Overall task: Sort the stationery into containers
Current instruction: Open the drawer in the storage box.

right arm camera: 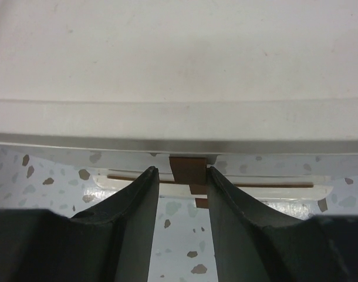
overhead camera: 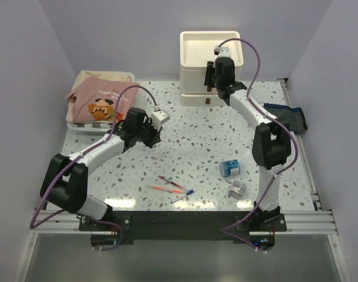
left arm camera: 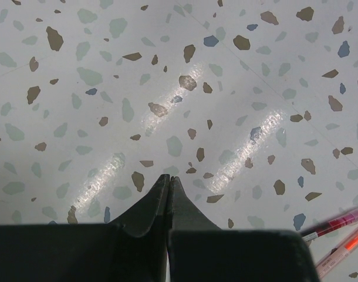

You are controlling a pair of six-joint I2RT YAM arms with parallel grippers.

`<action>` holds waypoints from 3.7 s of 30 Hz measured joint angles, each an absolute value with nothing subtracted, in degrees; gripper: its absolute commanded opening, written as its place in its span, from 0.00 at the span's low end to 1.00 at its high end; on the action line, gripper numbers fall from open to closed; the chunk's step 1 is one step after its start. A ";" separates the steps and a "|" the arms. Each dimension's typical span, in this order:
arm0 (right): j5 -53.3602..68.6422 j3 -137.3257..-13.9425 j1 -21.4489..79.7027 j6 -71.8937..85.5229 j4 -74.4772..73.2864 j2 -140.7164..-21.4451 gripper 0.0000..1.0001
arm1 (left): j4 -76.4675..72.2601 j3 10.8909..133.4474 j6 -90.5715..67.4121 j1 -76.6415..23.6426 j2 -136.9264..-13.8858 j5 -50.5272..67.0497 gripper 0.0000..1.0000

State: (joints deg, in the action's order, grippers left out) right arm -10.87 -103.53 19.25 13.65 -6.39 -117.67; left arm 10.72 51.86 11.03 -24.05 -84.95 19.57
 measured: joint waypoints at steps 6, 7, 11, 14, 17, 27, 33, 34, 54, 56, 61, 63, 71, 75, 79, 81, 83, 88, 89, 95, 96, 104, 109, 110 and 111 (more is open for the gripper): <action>-13.23 -103.59 19.84 13.10 -6.59 -119.42 0.23 | 10.72 51.86 11.00 -24.01 -84.95 19.57 0.00; -13.63 -103.61 19.86 13.04 -6.59 -119.55 0.22 | 10.72 51.86 10.98 -24.01 -84.95 19.57 0.00; -14.33 -103.63 19.94 12.99 -6.76 -119.61 0.23 | 10.72 51.86 10.83 -24.01 -84.99 19.57 0.00; -14.57 -103.66 19.99 12.99 -6.83 -119.61 0.20 | 10.39 51.86 10.26 -24.01 -85.32 19.79 0.00; -14.63 -103.66 19.99 12.80 -6.94 -119.61 0.00 | 10.24 51.88 9.98 -24.01 -86.08 20.16 0.00; -14.83 -101.82 20.10 12.27 -7.84 -118.19 0.00 | 9.93 52.03 9.56 -24.01 -87.50 20.91 0.00; -12.88 -94.50 20.32 12.45 -8.88 -110.65 0.00 | 9.28 52.36 9.54 -24.01 -89.23 20.93 0.00; -12.56 -93.36 20.36 12.47 -8.91 -109.23 0.00 | 9.13 52.58 9.47 -24.01 -89.97 20.99 0.00; -10.85 -99.35 20.99 12.21 -7.68 -115.07 0.48 | 8.47 54.26 7.94 -24.01 -92.77 22.35 0.47; -10.98 -100.03 20.99 11.94 -7.62 -115.48 0.47 | 8.47 54.26 7.92 -24.01 -92.77 22.35 0.47; -11.22 -101.60 20.99 11.42 -6.81 -115.98 0.45 | 8.43 54.26 7.92 -24.01 -92.77 22.37 0.47; -11.57 -102.13 20.99 11.27 -6.39 -116.01 0.45 | 8.40 54.26 7.90 -24.01 -92.77 22.37 0.47; -13.43 -104.14 20.95 10.48 -5.19 -117.69 0.42 | 8.40 54.26 7.88 -24.01 -92.79 22.41 0.47; -14.24 -104.36 20.99 10.41 -5.45 -117.91 0.42 | 8.40 54.26 7.88 -24.01 -92.79 22.44 0.47; -14.48 -104.57 20.99 10.44 -5.69 -118.02 0.40 | 8.40 54.26 7.86 -24.01 -92.86 22.52 0.47; -14.52 -104.57 20.97 10.46 -5.74 -118.02 0.39 | 8.40 54.26 7.86 -24.01 -93.10 22.59 0.47; -14.57 -104.57 20.93 10.46 -5.82 -118.02 0.39 | 8.43 54.35 7.73 -24.01 -93.58 22.65 0.47; -14.57 -104.55 20.82 10.50 -6.42 -118.02 0.40 | 8.54 55.59 7.38 -24.01 -95.24 23.22 0.46; -14.57 -104.57 20.78 10.50 -6.50 -118.02 0.41 | 8.56 55.94 7.16 -24.01 -95.46 23.38 0.46; -14.59 -104.71 20.53 10.48 -7.01 -118.17 0.44 | 8.58 57.65 7.01 -24.01 -96.07 23.90 0.46; -14.63 -104.77 20.51 10.48 -7.16 -118.21 0.45 | 8.58 57.80 6.98 -24.01 -96.12 23.90 0.46; -15.86 -105.36 19.55 10.41 -8.84 -120.46 0.34 | 8.62 57.98 6.57 -24.01 -96.66 24.10 0.46; -15.49 -105.84 19.49 10.44 -9.89 -121.45 0.25 | 8.62 57.98 6.57 -24.01 -96.66 24.10 0.46; -15.40 -105.84 19.49 10.48 -9.89 -121.45 0.27 | 8.62 57.98 6.57 -24.01 -96.66 24.12 0.46; -15.33 -105.84 19.49 10.48 -9.89 -121.45 0.30 | 8.62 57.98 6.57 -24.01 -96.66 24.12 0.46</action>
